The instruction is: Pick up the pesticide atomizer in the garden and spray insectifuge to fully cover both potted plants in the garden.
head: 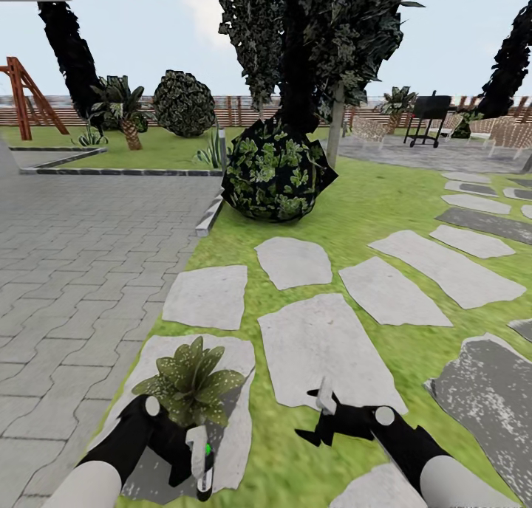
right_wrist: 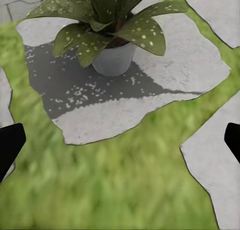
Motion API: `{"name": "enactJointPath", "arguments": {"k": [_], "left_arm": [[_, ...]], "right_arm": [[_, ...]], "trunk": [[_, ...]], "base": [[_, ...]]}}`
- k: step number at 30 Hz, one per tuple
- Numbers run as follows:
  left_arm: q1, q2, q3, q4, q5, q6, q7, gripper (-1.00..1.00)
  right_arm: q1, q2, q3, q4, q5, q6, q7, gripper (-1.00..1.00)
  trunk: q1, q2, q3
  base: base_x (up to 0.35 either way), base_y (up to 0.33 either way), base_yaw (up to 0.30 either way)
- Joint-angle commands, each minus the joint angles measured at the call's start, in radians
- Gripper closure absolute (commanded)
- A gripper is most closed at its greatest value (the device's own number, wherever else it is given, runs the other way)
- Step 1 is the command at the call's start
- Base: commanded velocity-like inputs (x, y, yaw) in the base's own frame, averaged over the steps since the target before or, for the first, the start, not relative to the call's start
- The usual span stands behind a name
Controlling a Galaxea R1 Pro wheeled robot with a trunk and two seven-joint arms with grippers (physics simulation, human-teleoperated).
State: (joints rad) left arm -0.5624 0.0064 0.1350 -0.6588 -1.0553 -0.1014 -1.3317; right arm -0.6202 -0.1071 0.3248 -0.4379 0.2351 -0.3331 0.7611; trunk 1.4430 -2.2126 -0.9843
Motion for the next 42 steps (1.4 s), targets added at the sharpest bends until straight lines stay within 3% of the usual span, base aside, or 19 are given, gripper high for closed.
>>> {"name": "enactJointPath", "arguments": {"k": [1,4,5,6,12,15,19,20,25,29,34,35,42], "left_arm": [[-0.001,-0.002,0.005,-0.001,-0.007,-0.01,-0.005,1.0],[-0.001,-0.007,-0.002,-0.001,-0.008,-0.011,-0.007,1.0],[-0.001,-0.008,-0.047,0.0,-0.007,-0.008,-0.006,1.0],[-0.001,-0.009,-0.059,0.0,-0.006,-0.006,-0.004,1.0],[-0.001,-0.031,-0.069,0.001,-0.007,-0.004,0.002,1.0],[-0.003,-0.046,-0.072,0.0,-0.01,0.001,0.004,1.0],[-0.004,-0.049,-0.073,-0.002,-0.012,0.003,0.005,1.0],[-0.004,-0.049,-0.075,-0.002,-0.012,0.003,0.005,1.0],[-0.004,-0.05,-0.112,-0.005,-0.013,0.007,0.008,1.0],[-0.006,-0.082,-0.115,-0.013,-0.01,0.009,0.042,1.0],[-0.022,-0.096,-0.115,-0.015,0.001,0.049,0.091,1.0],[-0.027,-0.104,-0.114,-0.013,0.004,0.055,0.156,1.0],[-0.028,-0.138,-0.112,-0.01,0.004,0.06,0.172,1.0]], "right_arm": [[-0.001,0.0,0.0,-0.005,0.01,-0.006,0.008,-1.0],[-0.002,0.0,0.0,-0.038,0.008,-0.006,0.068,-1.0],[-0.003,0.007,0.0,-0.071,0.006,-0.006,0.104,-1.0],[-0.003,0.01,0.0,-0.083,0.006,-0.006,0.113,-1.0],[-0.003,0.029,0.003,-0.12,0.005,-0.004,0.123,-1.0],[-0.003,0.046,0.003,-0.126,0.008,-0.002,0.182,-1.0],[-0.003,0.049,0.003,-0.125,0.008,-0.003,0.202,-1.0],[-0.003,0.049,0.003,-0.125,0.008,-0.003,0.203,1.0],[-0.003,0.053,0.004,-0.128,0.007,-0.003,0.205,1.0],[-0.003,0.063,0.004,-0.127,0.007,-0.002,0.206,1.0],[-0.003,0.07,0.004,-0.127,0.007,-0.001,0.207,1.0],[-0.003,0.076,0.004,-0.127,0.007,-0.001,0.207,1.0],[-0.003,0.091,0.004,-0.127,0.007,-0.001,0.207,1.0]], "trunk": [[0.0,0.0,-0.001],[0.0,0.0,-0.001],[0.0,0.0,-0.001],[0.0,0.0,-0.001],[0.0,0.0,-0.001],[0.0,0.0,-0.001],[0.0,0.0,-0.001],[0.0,0.0,-0.001],[0.0,0.0,-0.001],[0.0,0.0,-0.001],[0.0,0.0,-0.001],[0.0,0.0,-0.001],[0.0,0.0,-0.001]], "base": [[0.0,0.0,0.0],[0.0,0.0,0.0],[0.0,0.0,0.0],[0.0,0.0,0.0],[0.0,0.0,0.0],[0.0,0.0,0.0],[0.0,0.0,0.0],[0.0,0.0,0.0],[0.0,0.0,0.0],[0.0,0.0,0.0],[0.0,0.0,0.0],[0.0,0.0,0.0],[0.0,0.0,0.0]]}}
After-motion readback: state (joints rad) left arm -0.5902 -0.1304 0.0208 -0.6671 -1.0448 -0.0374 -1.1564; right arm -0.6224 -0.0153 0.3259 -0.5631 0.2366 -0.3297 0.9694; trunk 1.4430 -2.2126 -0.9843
